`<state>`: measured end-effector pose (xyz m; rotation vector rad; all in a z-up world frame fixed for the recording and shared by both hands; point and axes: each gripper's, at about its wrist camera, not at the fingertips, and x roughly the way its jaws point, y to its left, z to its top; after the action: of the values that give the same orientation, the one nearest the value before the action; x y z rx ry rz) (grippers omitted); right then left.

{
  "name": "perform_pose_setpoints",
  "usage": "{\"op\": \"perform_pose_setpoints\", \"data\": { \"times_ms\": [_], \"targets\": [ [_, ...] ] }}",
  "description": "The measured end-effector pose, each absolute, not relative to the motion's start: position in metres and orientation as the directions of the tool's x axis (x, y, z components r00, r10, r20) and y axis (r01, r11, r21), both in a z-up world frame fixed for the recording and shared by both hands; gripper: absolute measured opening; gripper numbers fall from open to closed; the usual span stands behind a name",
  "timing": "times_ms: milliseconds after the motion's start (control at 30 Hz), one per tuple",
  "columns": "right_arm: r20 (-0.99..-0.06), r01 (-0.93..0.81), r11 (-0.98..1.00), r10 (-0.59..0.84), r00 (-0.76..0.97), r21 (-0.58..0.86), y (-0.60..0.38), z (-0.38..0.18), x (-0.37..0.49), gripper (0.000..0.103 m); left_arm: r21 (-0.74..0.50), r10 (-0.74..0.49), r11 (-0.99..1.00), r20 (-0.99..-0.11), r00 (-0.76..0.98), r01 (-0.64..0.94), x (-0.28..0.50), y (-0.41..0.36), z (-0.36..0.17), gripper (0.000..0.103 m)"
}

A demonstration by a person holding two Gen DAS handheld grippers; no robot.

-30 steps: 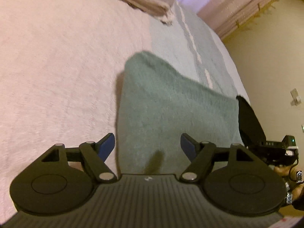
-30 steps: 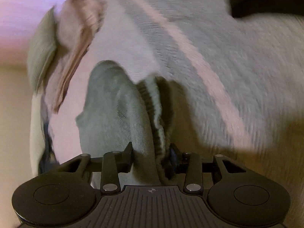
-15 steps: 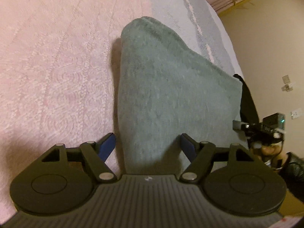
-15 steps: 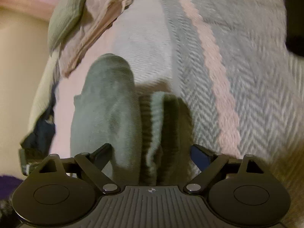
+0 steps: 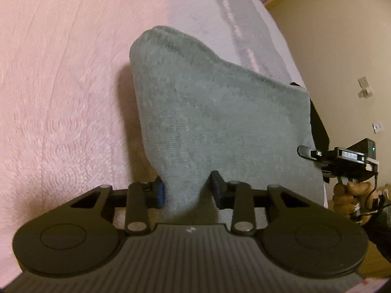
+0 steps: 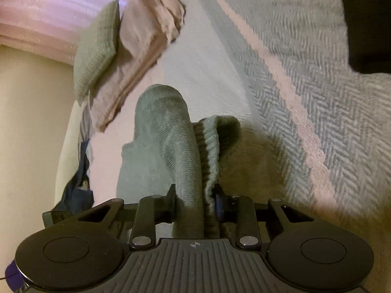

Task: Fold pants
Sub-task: 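Carry the folded sweatpants with the right tool over the folded black garment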

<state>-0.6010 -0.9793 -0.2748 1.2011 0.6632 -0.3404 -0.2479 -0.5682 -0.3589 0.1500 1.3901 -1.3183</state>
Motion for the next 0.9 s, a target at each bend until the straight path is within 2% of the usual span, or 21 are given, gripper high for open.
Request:
{"op": "perform_pose_setpoints", "data": {
  "times_ms": [267,400,567,733,900],
  "targets": [
    [-0.619,0.622,0.232,-0.096,0.78,0.748,-0.96,-0.209,-0.661,0.025,-0.564,-0.535,0.184,-0.745,-0.399,0.805,-0.27,-0.606,-0.285,0.03],
    [-0.605,0.641,0.141,-0.233,0.762,0.754,-0.967,-0.173,-0.723,0.025,-0.541,-0.506,0.037,-0.735,-0.451,0.84,-0.306,-0.663,-0.248,0.03],
    [-0.591,0.645,0.022,-0.378,0.713,0.764,-1.012,-0.146,-0.806,0.025,-0.523,-0.451,-0.145,-0.72,-0.527,0.84,-0.385,-0.77,-0.209,0.03],
    [-0.591,0.648,-0.041,-0.458,0.664,0.76,-1.087,-0.144,-0.869,0.025,-0.517,-0.413,-0.243,-0.711,-0.57,0.821,-0.47,-0.893,-0.203,0.03],
    [-0.615,0.662,-0.075,-0.46,0.641,0.746,-1.168,-0.169,-0.902,0.025,-0.508,-0.378,-0.254,-0.731,-0.568,0.823,-0.535,-0.992,-0.225,0.029]
  ]
}}
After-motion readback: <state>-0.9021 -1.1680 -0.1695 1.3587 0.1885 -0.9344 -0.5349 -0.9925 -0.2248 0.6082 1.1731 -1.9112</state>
